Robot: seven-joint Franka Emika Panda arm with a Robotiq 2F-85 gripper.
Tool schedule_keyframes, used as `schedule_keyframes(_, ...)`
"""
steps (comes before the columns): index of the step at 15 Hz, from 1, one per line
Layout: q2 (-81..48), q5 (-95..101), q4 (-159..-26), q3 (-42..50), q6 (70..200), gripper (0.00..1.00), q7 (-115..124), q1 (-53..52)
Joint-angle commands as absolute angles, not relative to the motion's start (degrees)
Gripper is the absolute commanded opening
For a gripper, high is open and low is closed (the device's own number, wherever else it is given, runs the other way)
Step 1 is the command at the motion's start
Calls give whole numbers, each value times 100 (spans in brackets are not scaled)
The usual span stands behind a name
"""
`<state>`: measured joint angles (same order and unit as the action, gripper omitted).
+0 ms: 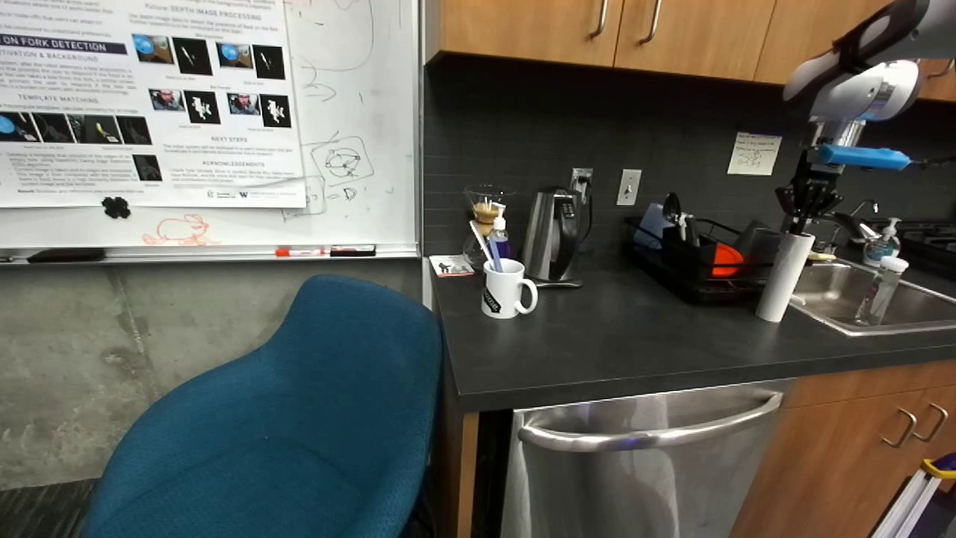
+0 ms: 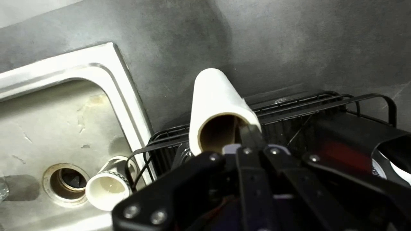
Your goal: Move the paper towel roll to the left
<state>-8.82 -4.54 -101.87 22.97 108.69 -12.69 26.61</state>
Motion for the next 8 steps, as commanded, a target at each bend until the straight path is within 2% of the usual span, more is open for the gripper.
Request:
schedule_keyframes(1, -1027, -352, -9984, 2302, 10838, 0, -1059, 2662)
schedule_keyframes(8, -1034, -475, -9934, 2289, 10729, 0, -1415, 2742)
